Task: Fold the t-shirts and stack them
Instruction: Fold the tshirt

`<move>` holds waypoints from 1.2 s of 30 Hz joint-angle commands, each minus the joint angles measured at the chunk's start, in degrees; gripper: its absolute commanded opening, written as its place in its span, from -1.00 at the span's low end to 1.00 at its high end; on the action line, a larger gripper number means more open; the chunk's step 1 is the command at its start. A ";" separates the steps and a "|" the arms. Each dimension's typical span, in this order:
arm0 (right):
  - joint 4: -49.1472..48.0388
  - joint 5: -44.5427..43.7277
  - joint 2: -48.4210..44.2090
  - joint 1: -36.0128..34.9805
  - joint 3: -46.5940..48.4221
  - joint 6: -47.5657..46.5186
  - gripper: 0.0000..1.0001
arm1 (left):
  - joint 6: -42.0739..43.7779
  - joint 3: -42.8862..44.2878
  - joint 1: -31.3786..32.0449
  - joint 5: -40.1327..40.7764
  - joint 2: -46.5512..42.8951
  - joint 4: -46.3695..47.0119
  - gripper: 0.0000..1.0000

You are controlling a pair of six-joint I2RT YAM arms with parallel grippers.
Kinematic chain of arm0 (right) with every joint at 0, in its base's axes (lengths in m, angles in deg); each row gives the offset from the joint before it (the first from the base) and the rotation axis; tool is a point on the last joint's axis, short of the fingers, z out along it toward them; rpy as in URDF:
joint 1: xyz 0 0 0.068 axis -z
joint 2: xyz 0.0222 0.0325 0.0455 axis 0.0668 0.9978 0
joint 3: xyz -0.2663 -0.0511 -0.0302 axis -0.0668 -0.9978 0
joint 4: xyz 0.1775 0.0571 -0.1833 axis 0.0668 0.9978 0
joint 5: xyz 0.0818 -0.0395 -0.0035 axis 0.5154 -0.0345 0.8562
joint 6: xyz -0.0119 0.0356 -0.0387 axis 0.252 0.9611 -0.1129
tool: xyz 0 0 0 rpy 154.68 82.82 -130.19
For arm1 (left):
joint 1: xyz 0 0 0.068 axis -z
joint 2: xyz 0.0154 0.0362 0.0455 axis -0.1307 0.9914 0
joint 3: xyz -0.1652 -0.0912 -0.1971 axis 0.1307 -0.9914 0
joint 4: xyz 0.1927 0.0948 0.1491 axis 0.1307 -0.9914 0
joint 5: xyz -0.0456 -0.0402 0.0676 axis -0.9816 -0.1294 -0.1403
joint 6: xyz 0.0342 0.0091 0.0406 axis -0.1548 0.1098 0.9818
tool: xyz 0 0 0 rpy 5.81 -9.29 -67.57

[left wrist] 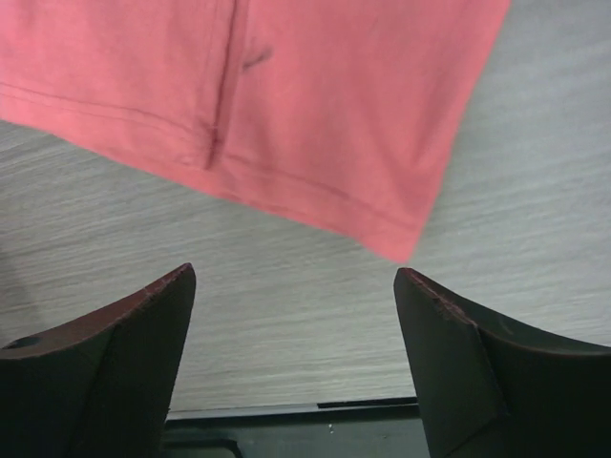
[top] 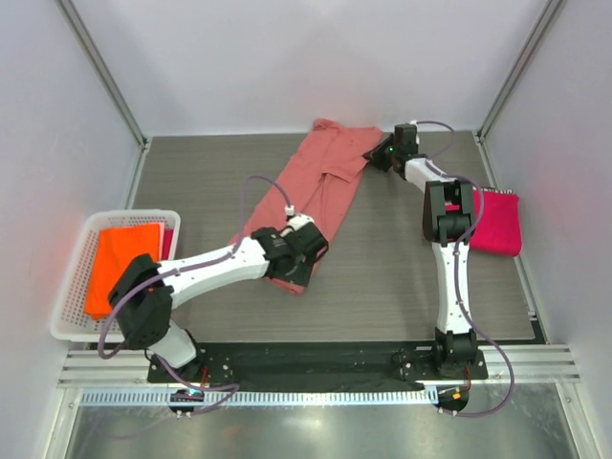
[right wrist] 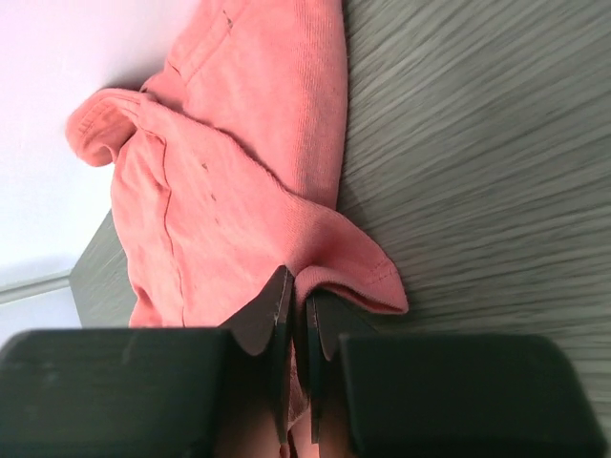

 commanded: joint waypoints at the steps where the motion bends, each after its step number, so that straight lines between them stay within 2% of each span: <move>1: 3.30 2.38 0.17 -1.34 -0.19 -3.45 -0.75 | -2.01 3.13 4.22 8.33 4.25 -6.06 0.67; 3: 1.81 2.47 -0.36 -1.25 -1.95 -3.01 -0.74 | -1.57 3.56 5.02 8.07 7.41 -5.63 0.58; 8: 0.13 2.91 -0.36 -1.25 -4.07 -2.74 -0.74 | -1.13 5.58 8.44 6.85 11.72 -2.73 0.57; 12: 0.04 3.26 -0.18 -0.99 -4.15 -2.74 -0.74 | -0.08 8.92 10.82 5.52 16.20 -1.58 0.49; 18: 0.04 3.61 -0.54 -0.55 -4.42 -2.92 -0.74 | 0.71 11.65 11.52 3.77 19.46 0.34 0.40; 23: 0.13 3.88 -0.71 0.07 -4.59 -3.09 -0.74 | -0.25 11.91 11.52 2.44 22.44 -0.34 0.08; 27: 0.04 4.23 -0.71 0.15 -4.68 -3.27 -0.74 | -1.83 11.31 11.52 1.57 24.21 -1.23 0.00; 30: 0.04 4.40 -0.62 0.07 -4.59 -3.36 -0.74 | -2.53 10.43 11.52 1.22 23.34 -0.97 -0.24; 31: 0.13 4.49 -0.62 0.15 -4.59 -3.27 -0.75 | -2.54 10.34 11.52 0.78 23.16 -0.97 -0.45; 33: 0.13 4.58 -0.54 0.15 -4.42 -3.53 -0.76 | -2.89 10.25 11.52 -0.36 23.42 -0.97 -0.67; 34: 0.13 4.58 -0.45 0.07 -4.24 -3.45 -0.77 | -2.89 10.16 11.52 -2.54 23.68 -0.88 -0.99; 36: 0.57 5.02 -0.10 0.07 -3.63 -3.80 -0.79 | -3.24 9.72 11.52 -5.54 23.77 1.56 -1.00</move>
